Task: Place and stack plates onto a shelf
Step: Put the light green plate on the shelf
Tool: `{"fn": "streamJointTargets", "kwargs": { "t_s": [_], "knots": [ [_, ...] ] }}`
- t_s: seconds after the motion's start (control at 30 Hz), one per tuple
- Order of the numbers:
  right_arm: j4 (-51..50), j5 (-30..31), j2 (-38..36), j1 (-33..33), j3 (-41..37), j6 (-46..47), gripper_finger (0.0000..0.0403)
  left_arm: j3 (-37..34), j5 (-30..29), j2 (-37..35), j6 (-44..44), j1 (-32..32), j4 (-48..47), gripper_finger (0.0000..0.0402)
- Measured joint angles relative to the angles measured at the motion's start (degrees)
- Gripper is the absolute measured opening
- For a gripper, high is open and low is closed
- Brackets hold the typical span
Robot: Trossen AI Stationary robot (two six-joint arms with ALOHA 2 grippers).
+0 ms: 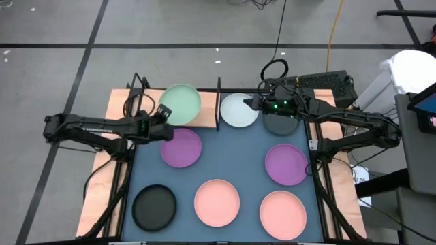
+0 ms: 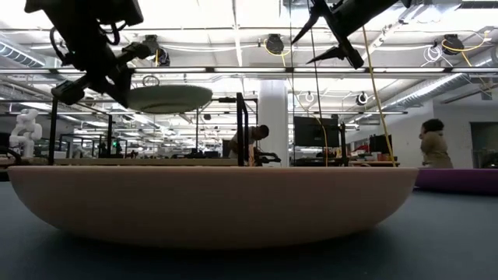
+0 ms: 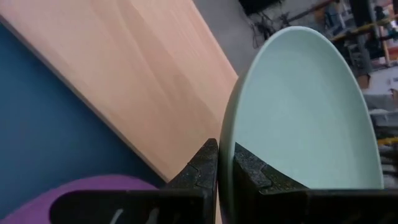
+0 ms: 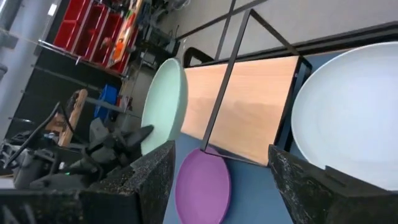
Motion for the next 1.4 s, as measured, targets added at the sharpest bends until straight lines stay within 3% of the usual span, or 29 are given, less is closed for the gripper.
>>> {"fn": "streamJointTargets", "kwargs": {
  "t_s": [0.67,1.17,1.4],
  "knots": [
    [0.0,-1.39,0.0,0.0,0.0,0.04,0.0238,-0.01,5.44,9.99,3.68,9.18,-9.59,0.0024],
    [0.0,-1.32,0.01,0.0,0.0,-3.07,0.0238,-0.01,8.48,10.27,7.39,12.94,-16.88,0.0024],
    [-0.02,-1.35,0.0,0.0,0.0,-3.17,0.0238,-0.01,9.43,10.27,10.23,12.93,-17.57,0.0064]
  ]
}}
